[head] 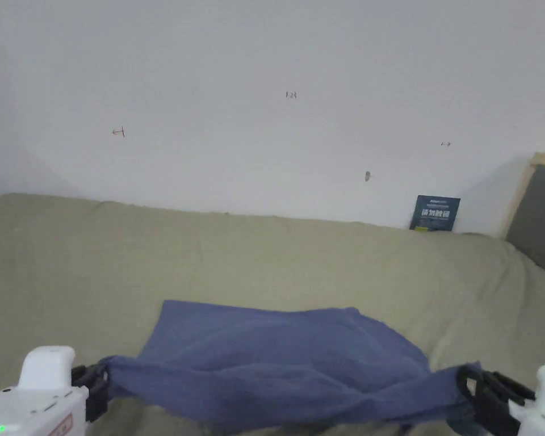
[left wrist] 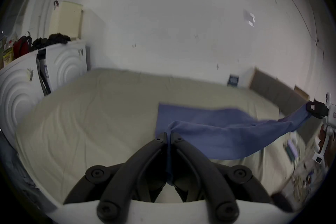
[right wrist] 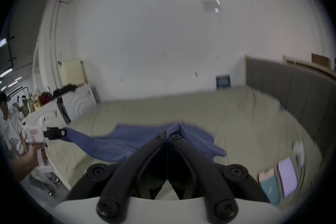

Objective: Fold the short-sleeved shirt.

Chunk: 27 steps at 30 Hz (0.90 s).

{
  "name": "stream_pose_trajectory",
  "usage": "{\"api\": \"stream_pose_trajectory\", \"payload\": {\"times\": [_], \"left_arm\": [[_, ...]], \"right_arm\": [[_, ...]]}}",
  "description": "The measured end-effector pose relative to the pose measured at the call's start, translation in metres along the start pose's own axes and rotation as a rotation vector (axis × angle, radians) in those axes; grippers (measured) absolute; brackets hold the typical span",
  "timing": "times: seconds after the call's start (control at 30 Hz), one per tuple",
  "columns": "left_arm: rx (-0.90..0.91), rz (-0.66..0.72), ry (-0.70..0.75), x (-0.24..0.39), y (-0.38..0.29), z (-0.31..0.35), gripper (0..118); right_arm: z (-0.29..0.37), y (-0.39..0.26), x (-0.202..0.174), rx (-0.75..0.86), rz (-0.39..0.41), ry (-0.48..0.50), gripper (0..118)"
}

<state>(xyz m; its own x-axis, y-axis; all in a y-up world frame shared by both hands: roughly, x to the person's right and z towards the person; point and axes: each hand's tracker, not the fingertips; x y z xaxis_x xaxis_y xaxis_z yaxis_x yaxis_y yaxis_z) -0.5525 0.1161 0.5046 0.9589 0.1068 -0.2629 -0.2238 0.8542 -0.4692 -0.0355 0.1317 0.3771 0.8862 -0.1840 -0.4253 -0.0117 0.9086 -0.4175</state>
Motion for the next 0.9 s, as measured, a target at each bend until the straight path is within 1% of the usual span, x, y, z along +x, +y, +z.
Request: {"api": "stream_pose_trajectory", "payload": {"times": [0.03,0.07,0.1,0.17,0.2,0.23,0.33,0.37,0.4,0.43,0.47,0.5,0.53,0.6,0.67,0.7,0.73,0.77,0.8,0.83,0.87,0.9], "left_arm": [[-0.021,-0.014,0.023,0.002,-0.019,0.005,0],[-0.058,-0.041,0.019,-0.008,-0.041,-0.005,0],[-0.121,-0.065,0.027,-0.008,-0.058,-0.005,0],[-0.224,-0.063,0.042,-0.012,-0.085,-0.009,0],[-0.271,-0.051,0.040,-0.015,-0.099,-0.012,0],[-0.273,-0.021,0.036,-0.018,-0.103,-0.015,0],[-0.282,-0.014,0.044,-0.024,-0.109,-0.021,0],[-0.258,0.037,-0.012,-0.028,-0.108,-0.019,4],[-0.226,0.061,-0.052,-0.030,-0.106,-0.012,15],[-0.173,0.055,-0.031,-0.030,-0.103,-0.003,45],[-0.140,0.062,-0.028,-0.031,-0.098,0.007,89],[-0.112,0.068,-0.039,-0.031,-0.092,0.022,98],[-0.083,0.073,-0.076,-0.029,-0.086,0.039,98],[-0.002,0.046,-0.081,-0.015,-0.074,0.082,98],[0.075,0.011,-0.089,-0.006,-0.072,0.110,98],[0.098,-0.031,-0.065,0.000,-0.072,0.119,98],[0.083,-0.067,-0.021,0.009,-0.071,0.130,97],[0.074,-0.095,0.007,0.012,-0.073,0.134,93],[0.047,-0.085,-0.002,0.011,-0.075,0.135,89],[0.001,-0.056,-0.030,0.008,-0.077,0.134,89],[-0.032,-0.031,-0.055,0.004,-0.079,0.129,61],[-0.133,-0.058,0.048,0.005,-0.086,0.120,8]], "right_arm": [[0.005,-0.025,0.001,-0.052,-0.005,-0.011,1],[0.010,-0.052,0.002,-0.107,-0.008,-0.038,1],[0.009,-0.077,0.011,-0.164,-0.036,-0.073,1],[0.011,-0.114,0.018,-0.261,-0.073,-0.125,1],[0.010,-0.127,0.022,-0.293,-0.076,-0.154,1],[0.012,-0.129,0.021,-0.298,-0.088,-0.167,1],[0.005,-0.125,0.029,-0.323,-0.167,-0.135,3],[0.005,-0.117,0.031,-0.319,-0.181,-0.118,23],[0.006,-0.113,0.031,-0.314,-0.170,-0.125,61],[0.007,-0.108,0.028,-0.317,-0.153,-0.125,101],[0.012,-0.102,0.023,-0.318,-0.126,-0.127,118],[0.022,-0.099,0.020,-0.254,-0.111,-0.083,118],[0.032,-0.091,0.015,-0.219,-0.096,-0.053,118],[0.055,-0.074,-0.002,-0.173,-0.082,0.016,118],[0.078,-0.068,-0.014,-0.104,-0.051,0.030,118],[0.087,-0.066,-0.020,-0.070,-0.044,0.043,118],[0.092,-0.066,-0.025,-0.053,-0.046,0.068,118],[0.100,-0.065,-0.035,-0.056,-0.050,0.056,113],[0.104,-0.066,-0.038,-0.049,-0.059,0.064,109],[0.106,-0.067,-0.041,-0.040,-0.065,0.078,109],[0.107,-0.068,-0.047,-0.039,-0.062,0.067,84],[0.107,-0.066,-0.058,-0.049,-0.020,-0.001,39]]}}
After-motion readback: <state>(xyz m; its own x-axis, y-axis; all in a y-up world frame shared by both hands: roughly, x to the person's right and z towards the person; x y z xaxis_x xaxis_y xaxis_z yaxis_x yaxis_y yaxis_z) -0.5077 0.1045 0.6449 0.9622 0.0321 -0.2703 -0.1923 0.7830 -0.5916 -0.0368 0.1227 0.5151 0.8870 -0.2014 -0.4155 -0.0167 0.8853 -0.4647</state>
